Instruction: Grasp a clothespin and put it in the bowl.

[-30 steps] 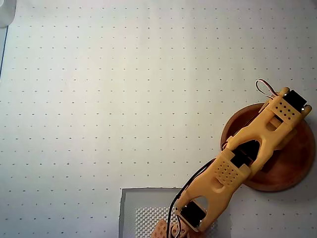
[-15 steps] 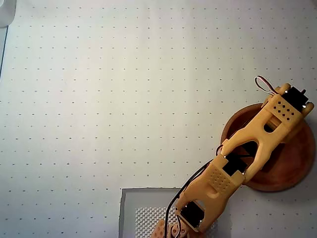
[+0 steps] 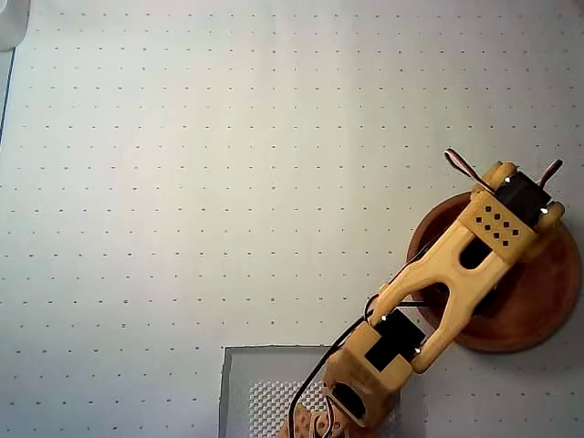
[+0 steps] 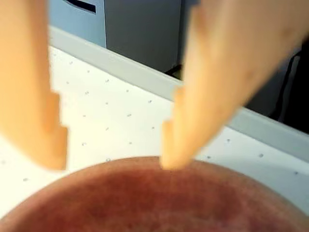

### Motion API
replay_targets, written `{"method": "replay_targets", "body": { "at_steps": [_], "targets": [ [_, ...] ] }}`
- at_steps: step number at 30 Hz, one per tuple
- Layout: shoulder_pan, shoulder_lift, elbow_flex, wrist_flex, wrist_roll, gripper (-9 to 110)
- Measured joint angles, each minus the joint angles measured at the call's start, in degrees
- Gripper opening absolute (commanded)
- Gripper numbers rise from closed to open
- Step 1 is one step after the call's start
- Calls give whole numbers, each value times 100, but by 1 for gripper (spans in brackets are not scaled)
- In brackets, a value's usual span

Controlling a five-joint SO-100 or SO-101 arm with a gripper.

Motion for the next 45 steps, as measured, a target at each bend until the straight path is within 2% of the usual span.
{"method": "replay_targets", "body": {
  "at_steps": [12,21,26,32,40,45],
  "targets": [
    [-105,1951,1670,0,0,12],
    [-1248,3076,2136,9,70,-2],
    [-2092,3173,2136,9,501,-3],
    [-3357,3190,2136,9,1406,-3],
    [-4948,3190,1503,9,3542,-3],
    [-5502,3217,870,-44,4843,-3]
  ]
}}
